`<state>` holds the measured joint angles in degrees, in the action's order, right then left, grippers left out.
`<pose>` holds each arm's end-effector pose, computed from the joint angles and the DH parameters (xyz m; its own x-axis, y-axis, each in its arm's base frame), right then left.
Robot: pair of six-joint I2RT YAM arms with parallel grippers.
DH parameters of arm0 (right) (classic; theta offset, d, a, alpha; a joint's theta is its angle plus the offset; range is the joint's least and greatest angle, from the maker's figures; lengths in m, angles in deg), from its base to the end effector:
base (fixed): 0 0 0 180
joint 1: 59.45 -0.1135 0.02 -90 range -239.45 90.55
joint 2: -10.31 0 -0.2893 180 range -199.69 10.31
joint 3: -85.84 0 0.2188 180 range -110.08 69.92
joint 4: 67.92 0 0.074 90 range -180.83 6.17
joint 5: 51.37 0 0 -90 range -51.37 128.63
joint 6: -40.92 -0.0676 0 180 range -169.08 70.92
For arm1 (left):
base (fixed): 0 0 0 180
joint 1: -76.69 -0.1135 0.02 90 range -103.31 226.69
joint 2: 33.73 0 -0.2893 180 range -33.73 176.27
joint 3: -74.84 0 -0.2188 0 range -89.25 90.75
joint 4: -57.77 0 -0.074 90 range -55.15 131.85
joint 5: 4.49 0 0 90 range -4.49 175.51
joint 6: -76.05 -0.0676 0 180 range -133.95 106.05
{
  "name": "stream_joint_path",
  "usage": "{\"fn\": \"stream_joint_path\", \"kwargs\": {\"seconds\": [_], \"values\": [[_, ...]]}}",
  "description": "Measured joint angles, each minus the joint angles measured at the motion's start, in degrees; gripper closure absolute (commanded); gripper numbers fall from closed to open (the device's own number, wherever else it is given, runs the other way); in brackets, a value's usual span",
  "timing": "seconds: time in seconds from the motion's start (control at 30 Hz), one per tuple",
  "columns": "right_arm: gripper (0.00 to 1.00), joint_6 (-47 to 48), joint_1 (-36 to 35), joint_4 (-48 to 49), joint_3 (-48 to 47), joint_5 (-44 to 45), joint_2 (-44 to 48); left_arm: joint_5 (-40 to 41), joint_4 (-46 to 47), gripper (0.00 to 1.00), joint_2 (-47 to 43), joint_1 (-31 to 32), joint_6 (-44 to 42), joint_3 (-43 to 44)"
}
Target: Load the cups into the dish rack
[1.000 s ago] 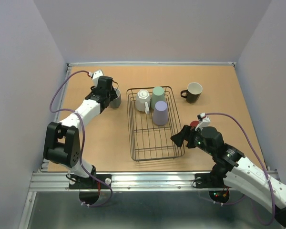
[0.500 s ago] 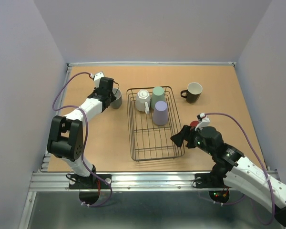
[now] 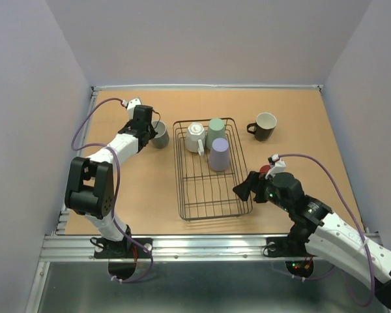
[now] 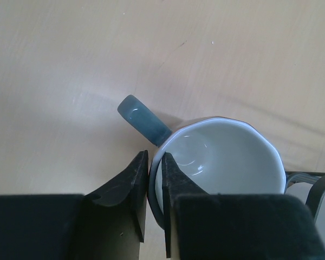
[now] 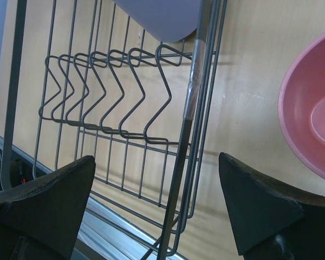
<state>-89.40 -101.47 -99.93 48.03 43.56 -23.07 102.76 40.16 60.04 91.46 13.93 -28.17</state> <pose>0.0944 0.0773 0.2241 -0.6572 0.2756 -0.7015 -0.2428 0.8037 0.5432 0.3560 -0.0731 0.2607 -0.4860 -0.3337 -0.8078 -0.2493 0.9388 -0.2378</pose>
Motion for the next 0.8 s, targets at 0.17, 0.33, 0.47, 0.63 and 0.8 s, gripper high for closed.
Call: {"fn": "stream_joint_path", "kwargs": {"seconds": [0.17,0.33,0.47,0.63,0.8], "values": [[0.00,0.0,0.0,0.0,0.0,0.0,-0.1,-0.4,0.1,1.00,-0.6,-0.2,-0.2,-0.5],[0.00,0.0,0.0,-0.5,0.0,-0.1,1.2,-0.7,-3.9,1.00,-4.9,-0.2,-0.7,-2.5],[0.00,-0.5,0.0,-2.0,-0.9,-1.9,4.7,-3.3,-7.0,1.00,-14.0,-0.3,-1.7,-4.6],[0.00,-3.7,0.0,1.5,-5.4,-10.3,4.3,-9.5,-3.5,1.00,-29.7,-0.2,-3.0,-7.8],[0.00,-13.4,0.0,18.2,-6.4,-20.5,-1.9,-15.5,4.4,1.00,-46.0,-0.2,-3.9,-16.3]]}}
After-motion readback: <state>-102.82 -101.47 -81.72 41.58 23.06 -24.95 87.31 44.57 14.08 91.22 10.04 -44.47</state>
